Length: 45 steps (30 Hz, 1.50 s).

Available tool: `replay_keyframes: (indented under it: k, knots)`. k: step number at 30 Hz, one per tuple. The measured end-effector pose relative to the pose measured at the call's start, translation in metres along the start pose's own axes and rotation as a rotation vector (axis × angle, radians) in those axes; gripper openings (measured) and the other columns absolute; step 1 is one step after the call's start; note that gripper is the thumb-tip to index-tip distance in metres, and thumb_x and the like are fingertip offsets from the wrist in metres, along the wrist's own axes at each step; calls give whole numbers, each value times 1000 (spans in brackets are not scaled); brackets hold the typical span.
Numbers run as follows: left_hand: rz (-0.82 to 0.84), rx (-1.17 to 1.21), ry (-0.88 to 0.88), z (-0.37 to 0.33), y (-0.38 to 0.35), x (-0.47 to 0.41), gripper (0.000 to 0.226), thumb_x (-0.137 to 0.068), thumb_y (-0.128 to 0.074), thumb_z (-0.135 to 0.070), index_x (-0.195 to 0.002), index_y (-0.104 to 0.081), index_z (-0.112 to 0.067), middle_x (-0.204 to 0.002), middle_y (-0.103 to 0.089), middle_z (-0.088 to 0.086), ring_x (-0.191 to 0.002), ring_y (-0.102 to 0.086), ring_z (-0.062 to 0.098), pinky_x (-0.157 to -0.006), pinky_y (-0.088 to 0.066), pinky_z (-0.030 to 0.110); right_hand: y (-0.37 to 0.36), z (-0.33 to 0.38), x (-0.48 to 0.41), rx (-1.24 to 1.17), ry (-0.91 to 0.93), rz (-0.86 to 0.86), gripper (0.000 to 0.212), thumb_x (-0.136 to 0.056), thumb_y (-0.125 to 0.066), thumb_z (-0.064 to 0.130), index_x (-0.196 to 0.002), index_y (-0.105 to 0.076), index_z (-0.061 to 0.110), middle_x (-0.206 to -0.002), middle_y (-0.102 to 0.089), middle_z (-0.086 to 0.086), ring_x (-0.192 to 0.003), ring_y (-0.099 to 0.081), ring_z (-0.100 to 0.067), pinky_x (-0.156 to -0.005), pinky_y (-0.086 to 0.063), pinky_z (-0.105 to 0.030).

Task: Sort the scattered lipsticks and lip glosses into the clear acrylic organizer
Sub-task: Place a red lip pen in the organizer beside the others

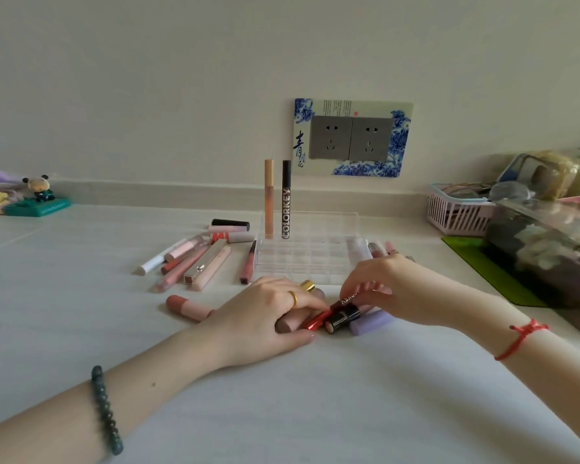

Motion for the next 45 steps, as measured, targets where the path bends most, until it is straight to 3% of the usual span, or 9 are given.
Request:
replay_keyframes:
  k: [9,16,18,20,25,30,35,39,45]
  knots:
    - [-52,-30,-3,-4,2,3,31,-80,-67,-24,-111,-65,-25,-115,-64,-8,-107,-53,7,-99,-31,19,-6,11,-9,102,10,26,16,-91,-49,34,-100,-59,42,-72,-43,29,-82,-46,-5,-102,-24,-51]
    - [-47,-15,14,-3,3,4,31,-80,-67,-25,-111,-65,-26,-117,-61,-7,-110,-51,8,-98,-21,5,-8,15,-16,138,55,73,18,-90,-46,35,-99,-59,44,-89,-49,19,-83,-43,0,-99,-27,-39]
    - [-55,-23,19,-3,3,4,32,-80,-67,-25,-112,-65,-26,-119,-59,-10,-112,-50,11,-98,-16,2,-10,21,-17,129,105,100,21,-92,-45,31,-100,-60,43,-94,-52,17,-78,-38,3,-75,-19,-14]
    - [-73,-3,26,-1,3,5,32,-80,-68,-24,-111,-66,-27,-114,-50,-23,-114,-49,10,-98,-13,0,-10,25,-17,135,137,109,22,-93,-45,28,-102,-61,40,-102,-54,15,-80,-36,1,-60,-14,-26]
    - [-117,55,4,1,6,4,31,-77,-70,-21,-108,-67,-27,-108,-53,-26,-107,-51,1,-101,-24,8,-10,29,-16,154,238,38,21,-93,-44,24,-104,-58,36,-103,-58,14,-83,-36,1,-72,-15,-27]
    - [-282,422,121,15,29,3,28,-75,-72,-30,-100,-65,-42,-96,-67,-30,-89,-62,-9,-78,-39,1,11,26,-17,-3,270,-60,12,-91,-51,29,-100,-57,33,-91,-57,16,-81,-45,-2,-77,-31,-18]
    - [-484,672,103,31,71,-19,38,-63,-73,-40,-100,-64,-44,-99,-71,-15,-94,-65,4,-81,-49,14,66,30,-18,-364,286,-309,13,-88,-54,8,-93,-56,20,-75,-53,22,-67,-56,9,-58,-42,-3]
    - [-541,766,109,45,90,-43,40,-58,-73,-44,-96,-65,-33,-93,-73,-11,-89,-68,6,-74,-51,13,95,31,-34,-519,295,-468,16,-86,-55,6,-99,-53,17,-88,-61,11,-81,-62,-8,-79,-53,-25]
    - [-524,790,155,62,94,-77,23,-70,-75,-27,-91,-66,-27,-80,-74,-13,-78,-69,4,-58,-48,8,120,21,-64,-726,256,-676,27,-88,-54,9,-111,-46,20,-78,-63,3,-75,-64,-17,-79,-54,-33]
Point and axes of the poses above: each hand's wrist, its own x-axis away from the middle knuckle, its own y-axis out of the back of the hand, z = x × y, the point moved 9 cm from there along -x, towards the middle knuckle
